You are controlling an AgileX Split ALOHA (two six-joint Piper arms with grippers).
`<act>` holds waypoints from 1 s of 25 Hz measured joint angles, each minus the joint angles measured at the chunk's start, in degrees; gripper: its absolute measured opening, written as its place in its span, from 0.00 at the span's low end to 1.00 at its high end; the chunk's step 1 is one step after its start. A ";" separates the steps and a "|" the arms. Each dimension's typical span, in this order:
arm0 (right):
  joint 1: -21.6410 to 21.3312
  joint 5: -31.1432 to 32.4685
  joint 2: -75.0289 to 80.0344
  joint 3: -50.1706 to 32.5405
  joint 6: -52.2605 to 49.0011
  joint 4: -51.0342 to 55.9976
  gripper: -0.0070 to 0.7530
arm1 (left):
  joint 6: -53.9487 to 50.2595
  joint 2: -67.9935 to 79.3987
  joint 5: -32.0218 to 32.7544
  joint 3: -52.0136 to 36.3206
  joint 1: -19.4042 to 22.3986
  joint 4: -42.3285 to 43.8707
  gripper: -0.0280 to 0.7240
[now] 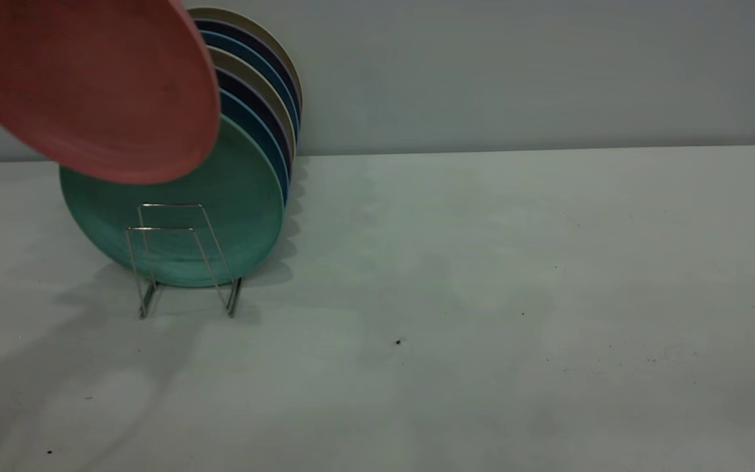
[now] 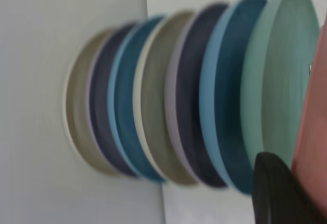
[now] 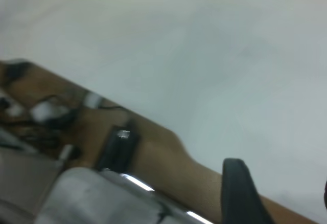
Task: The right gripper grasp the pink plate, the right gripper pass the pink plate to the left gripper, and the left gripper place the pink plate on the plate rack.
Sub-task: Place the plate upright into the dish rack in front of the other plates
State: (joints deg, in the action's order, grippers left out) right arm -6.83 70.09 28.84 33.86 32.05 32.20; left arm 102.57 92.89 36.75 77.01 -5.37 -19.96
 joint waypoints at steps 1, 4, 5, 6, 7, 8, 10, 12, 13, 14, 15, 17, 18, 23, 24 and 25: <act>0.00 -0.34 -1.85 -0.51 -1.78 -1.81 0.55 | 3.50 0.42 0.00 0.00 0.13 -1.90 0.16; 0.00 -1.51 -6.31 -0.99 -5.48 -7.26 0.55 | 10.60 1.64 0.00 0.00 0.13 -5.76 0.16; 0.00 -1.79 -7.56 -0.99 -6.54 -8.96 0.55 | 11.65 2.14 -0.05 0.00 0.13 -6.69 0.16; 0.00 -2.04 -8.49 -0.99 -7.33 -10.51 0.55 | 11.96 2.59 -0.05 0.00 0.13 -7.27 0.16; 0.00 -2.21 -9.54 -0.99 -8.35 -11.99 0.55 | 11.89 3.19 -0.05 0.00 0.13 -7.44 0.16; 0.00 -2.34 -10.38 -0.99 -9.25 -13.10 0.55 | 11.42 3.75 -0.05 0.00 0.13 -7.44 0.16; 0.00 -2.35 -11.42 -0.99 -10.48 -15.07 0.55 | 9.70 4.68 -0.20 0.00 0.13 -7.06 0.16; 0.00 -2.51 -11.91 -1.45 -11.46 -15.85 0.55 | 7.03 5.14 -0.90 0.00 0.13 -5.61 0.16; 0.00 -2.86 -12.04 -2.13 -11.78 -15.85 0.55 | 5.41 5.21 -1.34 0.00 0.13 -4.90 0.16; 0.00 -3.22 -12.11 -2.89 -12.11 -15.85 0.55 | 3.98 5.21 -1.82 0.00 0.13 -3.89 0.16; 0.00 -3.39 -12.31 -3.92 -12.24 -15.85 0.55 | 2.28 5.21 -2.36 0.00 0.13 -2.98 0.16; 0.00 -3.88 -12.36 -5.91 -12.42 -15.85 0.55 | -0.19 5.21 -3.08 0.00 0.13 -1.56 0.16; 0.00 -3.95 -12.36 -6.32 -12.62 -16.02 0.55 | -0.66 5.21 -3.30 0.00 0.13 -1.14 0.16; 0.00 -4.47 -12.36 -6.46 -13.07 -16.20 0.55 | -1.42 5.86 -3.82 0.00 0.13 -0.84 0.16; 0.00 -4.47 -12.36 -6.46 -13.07 -16.20 0.55 | -1.42 6.17 -4.08 0.00 0.13 -0.84 0.16; 0.00 -4.49 -12.36 -6.46 -13.07 -16.20 0.55 | -1.42 6.42 -4.32 0.00 0.13 -0.84 0.16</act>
State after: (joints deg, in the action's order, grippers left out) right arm -6.83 65.59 16.48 27.40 18.98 15.99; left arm 101.15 99.31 32.43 77.01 -5.24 -20.80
